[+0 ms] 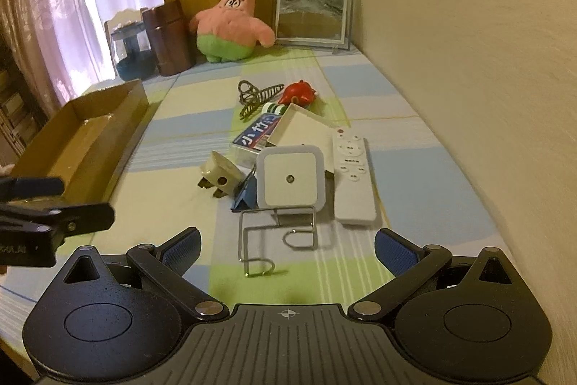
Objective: Organize rigid objects
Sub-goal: 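Grasp the white plug adapter with the left tool while the right tool grasps the wire rack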
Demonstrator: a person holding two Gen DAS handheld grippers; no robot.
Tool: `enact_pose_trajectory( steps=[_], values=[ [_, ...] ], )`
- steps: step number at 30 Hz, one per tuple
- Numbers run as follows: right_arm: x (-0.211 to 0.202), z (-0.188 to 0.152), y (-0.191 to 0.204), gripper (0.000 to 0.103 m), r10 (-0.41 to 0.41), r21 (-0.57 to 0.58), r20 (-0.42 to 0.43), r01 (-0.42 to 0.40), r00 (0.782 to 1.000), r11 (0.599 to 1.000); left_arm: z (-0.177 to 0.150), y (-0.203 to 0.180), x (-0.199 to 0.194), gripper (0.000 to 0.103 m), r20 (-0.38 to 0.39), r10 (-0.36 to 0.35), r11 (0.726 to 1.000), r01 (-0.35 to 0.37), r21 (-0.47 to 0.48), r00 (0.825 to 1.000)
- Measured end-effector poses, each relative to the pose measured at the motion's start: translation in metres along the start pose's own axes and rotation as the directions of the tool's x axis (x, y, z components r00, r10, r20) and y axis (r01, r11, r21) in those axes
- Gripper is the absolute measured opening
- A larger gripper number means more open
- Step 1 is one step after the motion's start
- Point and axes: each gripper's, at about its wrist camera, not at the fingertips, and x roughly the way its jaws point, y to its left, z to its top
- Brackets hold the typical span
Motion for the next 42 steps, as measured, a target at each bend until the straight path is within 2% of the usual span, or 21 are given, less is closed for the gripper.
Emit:
enact_pose_trajectory(
  steps=[4, 6, 10, 12, 20, 32, 35, 42],
  values=[
    [0.018, 0.001, -0.004, 0.100, 0.004, 0.013, -0.019, -0.004, 1.000, 1.000, 0.011, 0.005, 0.026, 0.095, -0.009, -0.043, 0.997, 0.043, 0.059, 0.999],
    [0.025, 0.002, -0.005, 0.096, 0.008, 0.021, -0.034, -0.007, 0.999, 1.000, 0.015, 0.008, 0.037, 0.095, -0.019, -0.059, 0.994, 0.060, 0.088, 0.998],
    [0.037, 0.004, -0.004, 0.092, 0.011, 0.006, -0.044, -0.010, 0.999, 1.000, 0.020, 0.012, 0.057, 0.095, -0.018, -0.093, 0.978, 0.095, 0.184, 0.996],
    [0.042, 0.005, -0.003, 0.090, 0.001, -0.014, -0.043, -0.001, 0.999, 1.000, 0.022, 0.015, 0.065, 0.095, -0.021, -0.105, 0.973, 0.107, 0.204, 0.994],
    [0.067, 0.003, 0.007, 0.081, -0.018, -0.062, -0.091, 0.013, 0.996, 0.998, 0.029, 0.022, 0.082, 0.095, -0.027, -0.157, 0.962, 0.159, 0.221, 0.987],
    [0.083, 0.007, 0.016, 0.066, -0.061, -0.088, -0.100, 0.052, 0.993, 0.995, 0.023, 0.020, 0.094, 0.095, -0.061, -0.187, 0.952, 0.196, 0.233, 0.981],
    [0.084, 0.007, 0.018, 0.065, -0.074, -0.098, -0.100, 0.064, 0.992, 0.993, 0.022, 0.018, 0.096, 0.095, -0.064, -0.192, 0.948, 0.202, 0.247, 0.979],
    [0.070, 0.012, 0.013, 0.064, -0.078, -0.042, -0.055, 0.075, 0.995, 0.996, 0.022, 0.016, 0.104, 0.095, -0.071, -0.209, 0.943, 0.220, 0.248, 0.975]
  ],
)
